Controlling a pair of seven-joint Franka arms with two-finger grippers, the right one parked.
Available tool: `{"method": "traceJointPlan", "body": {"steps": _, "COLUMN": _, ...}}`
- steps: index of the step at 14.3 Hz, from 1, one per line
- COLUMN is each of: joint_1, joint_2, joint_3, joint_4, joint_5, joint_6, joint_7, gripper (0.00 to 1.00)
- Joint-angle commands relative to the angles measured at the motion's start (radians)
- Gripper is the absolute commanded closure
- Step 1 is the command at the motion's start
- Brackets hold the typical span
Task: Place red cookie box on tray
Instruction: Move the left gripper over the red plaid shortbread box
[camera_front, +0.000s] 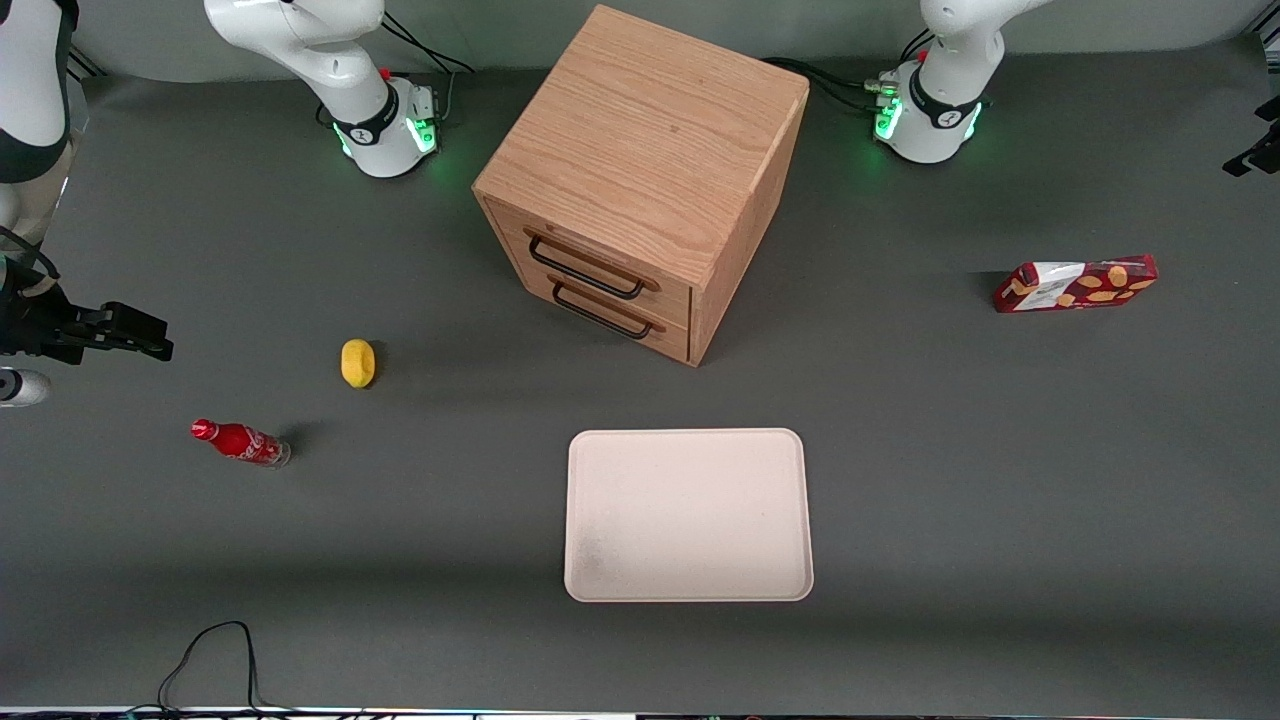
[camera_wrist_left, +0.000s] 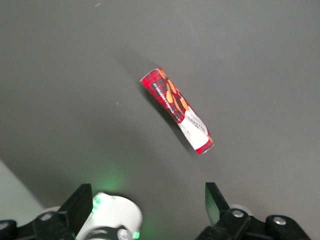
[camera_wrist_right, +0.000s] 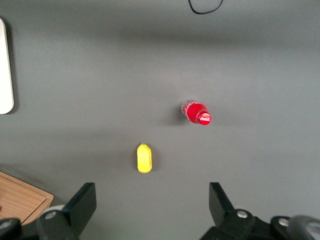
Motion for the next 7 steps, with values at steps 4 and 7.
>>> {"method": "traceJointPlan", "body": {"steps": 4, "joint_1": 0.0, "joint_2": -0.096, "joint_3": -0.01, "joint_4": -0.1, "joint_5": -0.006, "joint_6": 0.109, "joint_7": -0.462, "gripper": 0.0}}
{"method": "traceJointPlan", "body": {"steps": 7, "joint_1": 0.0, "joint_2": -0.105, "joint_3": -0.01, "joint_4": -0.127, "joint_5": -0.006, "joint_6": 0.137, "joint_7": -0.551, "gripper": 0.0}}
